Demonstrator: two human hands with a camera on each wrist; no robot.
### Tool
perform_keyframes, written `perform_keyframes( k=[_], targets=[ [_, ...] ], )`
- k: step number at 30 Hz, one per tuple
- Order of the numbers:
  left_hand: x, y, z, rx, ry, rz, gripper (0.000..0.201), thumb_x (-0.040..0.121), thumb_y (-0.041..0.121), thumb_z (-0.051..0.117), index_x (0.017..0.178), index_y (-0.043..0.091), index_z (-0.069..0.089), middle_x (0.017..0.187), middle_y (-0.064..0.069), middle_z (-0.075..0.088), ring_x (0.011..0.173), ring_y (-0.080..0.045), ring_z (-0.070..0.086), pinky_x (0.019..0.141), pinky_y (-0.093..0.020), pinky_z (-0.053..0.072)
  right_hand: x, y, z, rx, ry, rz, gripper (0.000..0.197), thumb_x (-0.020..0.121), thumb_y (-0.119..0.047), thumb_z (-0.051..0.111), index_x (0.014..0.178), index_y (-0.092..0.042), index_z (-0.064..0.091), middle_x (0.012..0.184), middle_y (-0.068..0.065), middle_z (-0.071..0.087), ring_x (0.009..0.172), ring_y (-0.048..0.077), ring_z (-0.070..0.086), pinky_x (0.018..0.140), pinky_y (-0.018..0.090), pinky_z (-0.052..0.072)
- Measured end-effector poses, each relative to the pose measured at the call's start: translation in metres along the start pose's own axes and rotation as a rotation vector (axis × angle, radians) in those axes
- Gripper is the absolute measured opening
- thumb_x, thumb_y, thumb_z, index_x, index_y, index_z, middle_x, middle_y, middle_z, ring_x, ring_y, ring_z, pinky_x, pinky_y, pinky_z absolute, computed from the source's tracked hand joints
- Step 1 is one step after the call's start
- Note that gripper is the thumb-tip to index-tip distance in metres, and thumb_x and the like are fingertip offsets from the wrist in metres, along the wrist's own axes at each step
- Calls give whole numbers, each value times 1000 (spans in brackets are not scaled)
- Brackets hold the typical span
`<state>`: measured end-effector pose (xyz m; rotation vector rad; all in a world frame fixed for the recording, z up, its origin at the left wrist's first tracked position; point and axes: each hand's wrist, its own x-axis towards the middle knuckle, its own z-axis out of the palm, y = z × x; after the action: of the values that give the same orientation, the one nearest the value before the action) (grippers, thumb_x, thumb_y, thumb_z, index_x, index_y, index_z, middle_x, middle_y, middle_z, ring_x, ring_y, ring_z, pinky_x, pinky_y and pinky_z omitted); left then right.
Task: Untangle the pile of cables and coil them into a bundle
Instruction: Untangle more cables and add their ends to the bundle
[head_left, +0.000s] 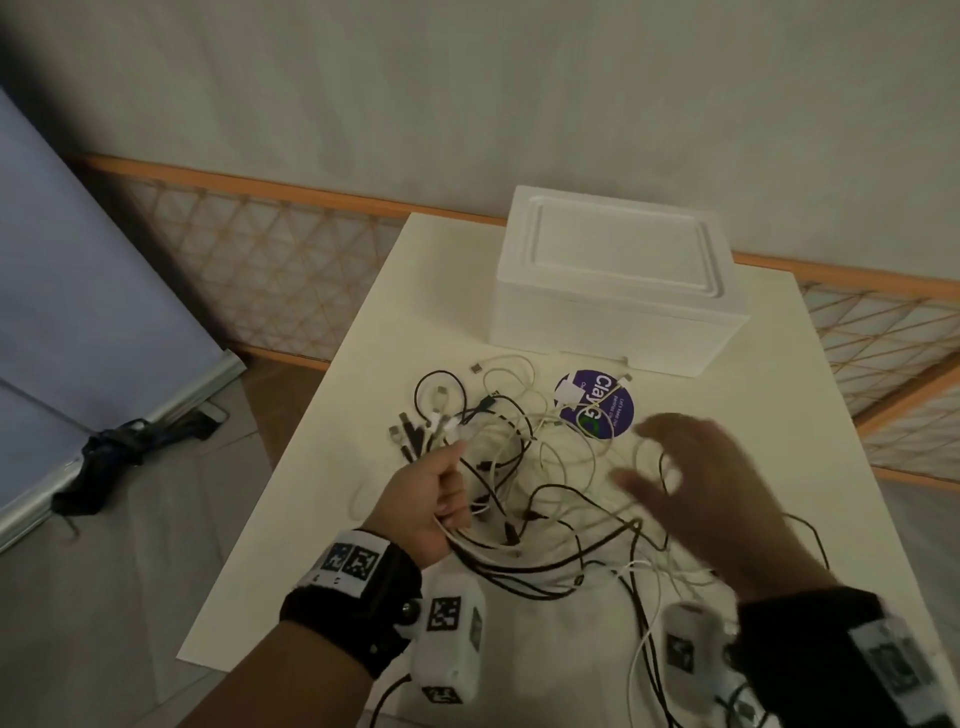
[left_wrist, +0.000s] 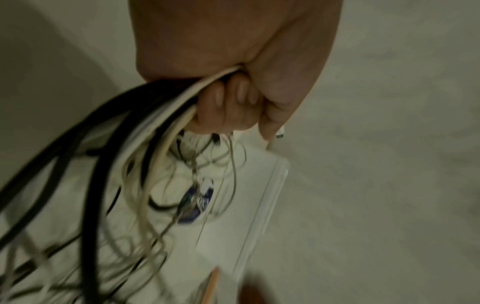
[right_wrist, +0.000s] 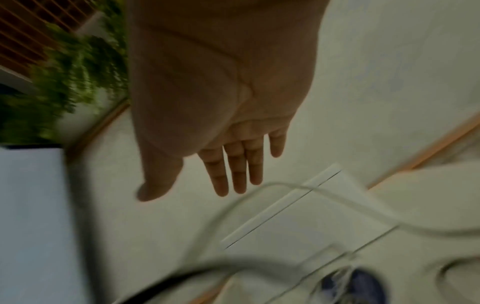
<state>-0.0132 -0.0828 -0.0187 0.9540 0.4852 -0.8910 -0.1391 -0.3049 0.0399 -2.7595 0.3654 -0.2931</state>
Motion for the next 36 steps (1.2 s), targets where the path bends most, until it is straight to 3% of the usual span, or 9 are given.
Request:
perform_keyframes(
  k=[2, 4, 9, 14, 19, 22, 25, 31, 36],
  targets=[
    [-7, -9, 17, -4, -64, -15, 49, 94, 33, 55, 53, 21, 31, 43, 4, 20, 32, -10, 17, 34, -18, 15, -3, -49, 17, 216, -360, -13, 96, 65, -74, 62, 144, -28, 33, 129, -12, 53, 120, 11, 50, 98, 25, 38],
    [-12, -15, 28, -27, -102, 22, 52, 94, 39, 53, 50, 21, 31, 42, 4, 19, 32, -10, 18, 34, -18, 16, -10, -79, 45, 180, -650, -97, 106, 70, -59, 70, 149, -25, 9, 123, -3, 60, 111, 17, 59, 90, 29, 47],
    [-7, -13, -2, -217, 59, 124, 51, 96, 43, 49, 55, 20, 28, 42, 4, 20, 31, -10, 20, 34, -17, 19, -20, -51, 62, -182, -648, -113, 25, 87, -33, 50, 110, -26, 54, 101, -1, 64, 98, 21, 60, 72, 28, 41],
    [6, -36, -35, -241, 257, 110, 52, 97, 45, 48, 57, 19, 27, 40, 5, 21, 30, -9, 21, 33, -17, 20, -27, -40, 73, -33, -856, -11, 46, 74, -66, 62, 88, -22, 60, 85, -5, 58, 81, 13, 56, 69, 29, 43],
    [19, -32, -72, -243, 431, 122, 46, 94, 44, 54, 62, 18, 33, 38, 5, 25, 29, -9, 23, 33, -16, 23, -14, -50, 100, 142, -627, 54, 43, 88, -57, 50, 88, -15, 62, 89, 1, 62, 83, 15, 56, 72, 29, 42],
    [20, -33, -81, -260, 457, 126, 44, 95, 43, 54, 63, 18, 36, 40, 5, 27, 31, -9, 24, 33, -17, 24, 5, -71, 119, 125, -537, -100, 23, 94, -34, 52, 105, -17, 63, 107, 2, 62, 100, 16, 56, 86, 29, 42],
    [19, -35, -86, -211, 463, 109, 47, 97, 41, 51, 59, 17, 36, 45, 3, 34, 33, -10, 27, 34, -18, 27, 23, -86, 156, 48, -609, -268, 34, 94, -21, 49, 127, -14, 51, 127, 4, 50, 116, 20, 49, 96, 31, 39],
    [9, -32, -93, -157, 453, 104, 39, 99, 33, 49, 66, 12, 49, 68, -5, 57, 33, -7, 32, 33, -17, 28, 33, -97, 187, -252, -619, -255, 23, 94, -10, 37, 115, -10, 47, 115, 11, 54, 104, 30, 57, 81, 38, 47],
    [2, -23, -80, -144, 267, 65, 30, 99, 31, 49, 86, 6, 60, 82, -8, 72, 32, -6, 28, 33, -16, 27, 44, -98, 162, 58, -410, -119, 20, 92, -21, 42, 100, -13, 58, 95, 5, 62, 89, 24, 61, 72, 35, 49]
  ],
)
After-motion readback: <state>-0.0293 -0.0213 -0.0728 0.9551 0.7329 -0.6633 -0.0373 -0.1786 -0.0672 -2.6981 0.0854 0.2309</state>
